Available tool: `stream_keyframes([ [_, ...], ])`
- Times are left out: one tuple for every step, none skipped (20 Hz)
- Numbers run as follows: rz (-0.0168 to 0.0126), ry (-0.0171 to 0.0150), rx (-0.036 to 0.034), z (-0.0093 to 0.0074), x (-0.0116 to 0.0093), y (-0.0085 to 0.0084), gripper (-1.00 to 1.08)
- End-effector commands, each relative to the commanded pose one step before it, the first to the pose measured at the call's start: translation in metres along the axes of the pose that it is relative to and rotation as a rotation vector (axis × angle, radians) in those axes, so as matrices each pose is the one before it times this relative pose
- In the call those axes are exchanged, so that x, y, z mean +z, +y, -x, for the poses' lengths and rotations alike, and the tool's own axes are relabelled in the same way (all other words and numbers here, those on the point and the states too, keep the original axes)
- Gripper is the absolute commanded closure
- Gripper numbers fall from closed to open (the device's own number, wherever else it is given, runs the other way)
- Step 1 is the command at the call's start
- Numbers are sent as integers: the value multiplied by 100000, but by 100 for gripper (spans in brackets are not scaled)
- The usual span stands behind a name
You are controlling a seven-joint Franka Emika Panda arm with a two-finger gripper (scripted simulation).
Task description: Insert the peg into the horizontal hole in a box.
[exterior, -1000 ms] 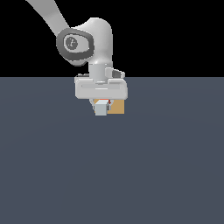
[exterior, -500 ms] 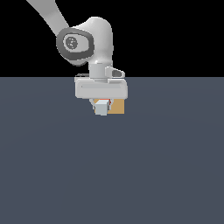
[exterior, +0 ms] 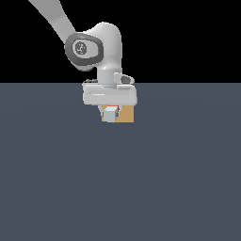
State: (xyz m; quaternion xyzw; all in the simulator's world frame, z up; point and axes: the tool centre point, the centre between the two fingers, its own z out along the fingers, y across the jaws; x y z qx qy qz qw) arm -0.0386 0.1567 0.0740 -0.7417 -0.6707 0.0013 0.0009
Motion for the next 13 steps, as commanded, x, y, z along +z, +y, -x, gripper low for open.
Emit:
stream_keyframes([
  [349, 195, -183, -1813, -188, 34, 108],
  [0, 0, 0, -818, 4, 0, 108],
  [62, 29, -4, -785, -38, -4, 108],
  [0, 0, 0, -705, 3, 4, 108],
  [63, 28, -5, -624, -39, 1, 108],
  [0, 0, 0, -540, 3, 11, 108],
  [0, 0, 0, -456, 2, 16, 108],
  [0, 0, 0, -370, 2, 21, 108],
  [64, 21, -14, -290, -40, 18, 108],
  [0, 0, 0, -197, 1, 31, 108],
  [0, 0, 0, -119, 0, 31, 108],
  [0, 0, 0, -56, 0, 25, 108],
  [0, 0, 0, -15, 0, 10, 108],
])
